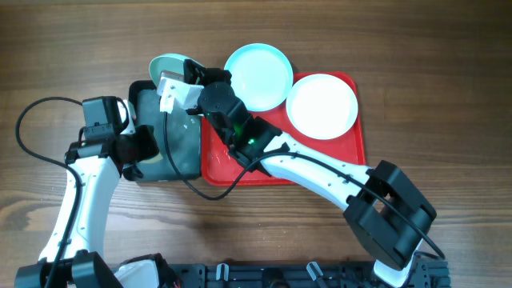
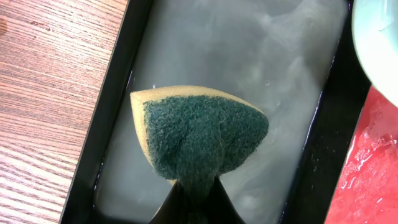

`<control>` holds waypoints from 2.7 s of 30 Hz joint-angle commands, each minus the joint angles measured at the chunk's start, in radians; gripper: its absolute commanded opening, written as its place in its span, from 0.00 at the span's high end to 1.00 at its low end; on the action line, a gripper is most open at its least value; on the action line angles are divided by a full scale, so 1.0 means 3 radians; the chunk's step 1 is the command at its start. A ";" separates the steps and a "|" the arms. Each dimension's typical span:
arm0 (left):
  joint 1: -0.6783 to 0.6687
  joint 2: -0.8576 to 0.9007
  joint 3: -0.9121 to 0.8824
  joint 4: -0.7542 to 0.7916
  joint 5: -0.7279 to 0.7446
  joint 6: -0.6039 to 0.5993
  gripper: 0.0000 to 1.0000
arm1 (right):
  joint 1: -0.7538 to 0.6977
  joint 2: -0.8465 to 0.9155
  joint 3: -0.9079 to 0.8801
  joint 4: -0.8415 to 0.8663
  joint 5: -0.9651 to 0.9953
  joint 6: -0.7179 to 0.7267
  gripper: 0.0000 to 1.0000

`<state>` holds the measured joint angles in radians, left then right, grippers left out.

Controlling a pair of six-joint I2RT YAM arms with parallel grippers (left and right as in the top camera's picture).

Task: Clean dirty plates on tray and stack at the side
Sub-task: 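Lift the pale green plate with the right gripper and carry it right, then set the pale green plate on the table right of the red tray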

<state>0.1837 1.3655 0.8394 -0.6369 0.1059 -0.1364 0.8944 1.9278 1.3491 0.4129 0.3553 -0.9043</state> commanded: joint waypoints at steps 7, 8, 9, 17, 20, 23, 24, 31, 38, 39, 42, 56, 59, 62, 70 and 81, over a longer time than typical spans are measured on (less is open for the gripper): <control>0.0014 0.0018 -0.0019 0.0013 0.0053 -0.0033 0.96 | -0.0004 0.0041 0.0047 0.0001 -0.0066 0.0516 0.96; 0.0014 0.0018 -0.0019 0.0013 0.0055 -0.0032 0.96 | -0.0025 0.0041 0.0047 -0.0045 -0.0066 0.0740 0.96; 0.0014 0.0018 -0.0019 0.0013 0.0055 -0.0032 0.96 | -0.0066 0.0041 0.0047 -0.0131 -0.0066 0.1132 0.96; 0.0014 0.0019 -0.0019 0.0014 0.0053 -0.0032 0.96 | -0.0638 -0.0041 0.0047 -0.0974 -0.1396 0.3465 0.96; 0.0014 0.0019 -0.0019 0.0014 0.0053 -0.0032 0.96 | -0.1095 -0.0334 0.0047 -0.1268 -0.1682 0.4086 0.95; 0.0014 0.0019 -0.0019 0.0014 0.0053 -0.0032 0.96 | -0.1591 -0.0552 0.0047 -0.1752 -0.1726 0.4084 0.96; 0.0014 0.0018 -0.0019 0.0013 0.0053 -0.0032 0.96 | -0.1726 -0.0576 0.0047 -0.1876 -0.1728 0.4084 0.96; 0.0014 0.0018 -0.0019 0.0013 0.0053 -0.0032 0.96 | -0.3285 -0.0591 0.0047 -0.2782 -0.1839 0.4173 0.96; 0.0014 0.0019 -0.0019 0.0000 0.0055 -0.0033 0.96 | -0.4163 -0.0575 -0.0010 -0.2995 -0.1839 0.3908 0.67; 0.0014 0.0018 -0.0019 0.0000 0.0055 -0.0032 0.96 | -0.4154 -0.0539 -0.0010 -0.3009 -0.1871 0.3676 0.59; 0.0014 0.0019 -0.0019 0.0003 0.0055 -0.0032 0.96 | -0.4079 -0.0392 -0.0010 -0.2932 -0.2145 0.3314 0.48; 0.0011 0.0019 -0.0019 0.0057 0.0055 -0.0033 0.96 | -0.3671 0.0692 -0.0009 -0.1268 -0.1700 0.3286 0.41; 0.0011 0.0019 -0.0019 0.0061 0.0055 -0.0033 0.96 | -0.3671 0.0814 -0.0009 -0.1219 -0.1678 0.3286 0.49; 0.0011 0.0019 -0.0019 0.0062 0.0055 -0.0033 0.96 | -0.3671 0.0814 -0.0009 -0.1387 -0.1677 0.3288 0.58; 0.0011 0.0019 -0.0019 0.0066 0.0053 -0.0032 0.96 | -0.3766 0.0665 -0.0008 -0.1823 -0.1634 0.3291 0.96; 0.0011 0.0019 -0.0019 0.0113 0.0053 -0.0031 0.96 | -0.3877 0.0014 -0.0010 -0.3477 -0.0057 0.3499 0.96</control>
<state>0.1837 1.3655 0.8387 -0.6113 0.1059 -0.1368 -0.2710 1.9369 1.3506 -0.6029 0.2203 0.1165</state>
